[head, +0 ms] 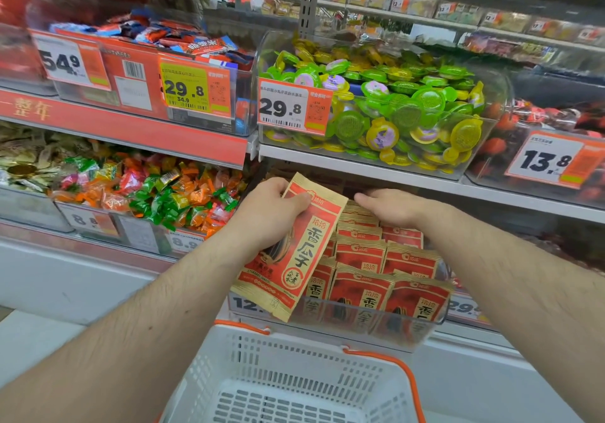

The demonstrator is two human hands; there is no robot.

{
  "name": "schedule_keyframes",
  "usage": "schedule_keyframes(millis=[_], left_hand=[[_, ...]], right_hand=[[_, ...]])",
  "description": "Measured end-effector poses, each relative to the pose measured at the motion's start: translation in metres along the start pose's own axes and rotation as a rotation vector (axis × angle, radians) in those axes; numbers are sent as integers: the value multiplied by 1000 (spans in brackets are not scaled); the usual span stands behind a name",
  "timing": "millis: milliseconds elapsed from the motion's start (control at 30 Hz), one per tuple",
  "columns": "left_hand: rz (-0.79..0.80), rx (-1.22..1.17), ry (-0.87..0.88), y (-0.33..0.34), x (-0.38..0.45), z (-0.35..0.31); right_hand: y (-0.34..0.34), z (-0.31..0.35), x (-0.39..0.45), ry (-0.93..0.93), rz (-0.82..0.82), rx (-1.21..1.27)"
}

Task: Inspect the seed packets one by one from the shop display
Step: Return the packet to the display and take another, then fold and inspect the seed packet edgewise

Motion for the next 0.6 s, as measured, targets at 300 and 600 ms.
schedule_keyframes(millis=[300,600], left_hand=[[49,-109,22,4,-26,1],[66,-330,-21,21,-62,18]], right_hand=[[-5,37,-90,-85,-533,449],[50,68,-151,62,-398,1046]])
Point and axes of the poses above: each hand's wrist, its own x-axis towards the middle knuckle, its own y-axis out of the palm, z = x × y, the point moved 2 cm from there along x, towards the middle knuckle, and after that the axes turned 6 degrees about -z, right-handed, at the moved point
